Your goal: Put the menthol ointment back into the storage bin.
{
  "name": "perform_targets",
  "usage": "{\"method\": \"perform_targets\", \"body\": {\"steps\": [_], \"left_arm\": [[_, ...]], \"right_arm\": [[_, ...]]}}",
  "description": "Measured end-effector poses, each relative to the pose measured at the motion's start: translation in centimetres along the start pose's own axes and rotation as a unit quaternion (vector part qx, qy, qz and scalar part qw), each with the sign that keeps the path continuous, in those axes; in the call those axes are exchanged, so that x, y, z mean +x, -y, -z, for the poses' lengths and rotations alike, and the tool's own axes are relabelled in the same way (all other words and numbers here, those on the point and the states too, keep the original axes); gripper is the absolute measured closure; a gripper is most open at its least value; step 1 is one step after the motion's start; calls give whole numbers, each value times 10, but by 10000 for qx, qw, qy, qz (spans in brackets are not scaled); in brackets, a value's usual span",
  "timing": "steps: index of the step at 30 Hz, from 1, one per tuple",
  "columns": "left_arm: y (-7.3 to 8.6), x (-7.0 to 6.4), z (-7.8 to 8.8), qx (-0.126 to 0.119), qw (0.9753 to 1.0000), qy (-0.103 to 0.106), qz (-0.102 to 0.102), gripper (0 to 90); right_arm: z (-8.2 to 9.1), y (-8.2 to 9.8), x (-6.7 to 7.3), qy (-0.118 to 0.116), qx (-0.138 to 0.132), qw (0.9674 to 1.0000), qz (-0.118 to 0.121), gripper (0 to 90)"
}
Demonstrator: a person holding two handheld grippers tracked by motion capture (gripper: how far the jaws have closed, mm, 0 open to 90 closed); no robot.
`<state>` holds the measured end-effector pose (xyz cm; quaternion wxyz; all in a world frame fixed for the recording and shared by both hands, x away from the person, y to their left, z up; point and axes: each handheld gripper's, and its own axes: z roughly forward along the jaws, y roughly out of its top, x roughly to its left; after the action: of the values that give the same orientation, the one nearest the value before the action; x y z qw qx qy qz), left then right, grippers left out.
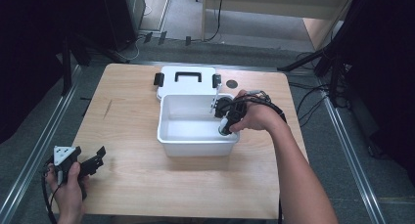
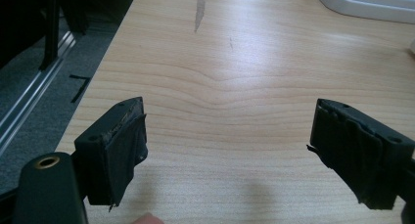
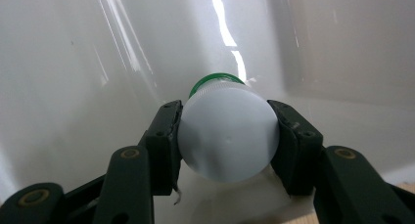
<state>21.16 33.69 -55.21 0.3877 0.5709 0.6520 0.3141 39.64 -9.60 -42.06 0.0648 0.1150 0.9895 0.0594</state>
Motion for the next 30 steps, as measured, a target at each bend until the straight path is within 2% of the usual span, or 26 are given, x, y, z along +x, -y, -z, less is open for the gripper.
{"method": "perform_targets", "body": {"steps": [8,15,17,22,25,30], "left_arm": [[0,0,0,2,10000,7,11,144],[0,0,0,12,10000,13,8,144],[0,0,0,5,10000,6,9,144],[0,0,0,13,10000,11,7,144],[0,0,0,8,10000,9,-2,144],[0,0,0,8,10000,10,1,144]], "right_arm": [[-12,-2,2,108,90,9997,219,513],[-13,-3,1,196,142,9994,266,514],[-14,-4,2,235,230,9991,267,513],[-14,-8,5,400,304,9980,384,513],[-13,-12,7,375,238,9980,453,514],[-17,-17,7,280,296,9980,490,514]]}}
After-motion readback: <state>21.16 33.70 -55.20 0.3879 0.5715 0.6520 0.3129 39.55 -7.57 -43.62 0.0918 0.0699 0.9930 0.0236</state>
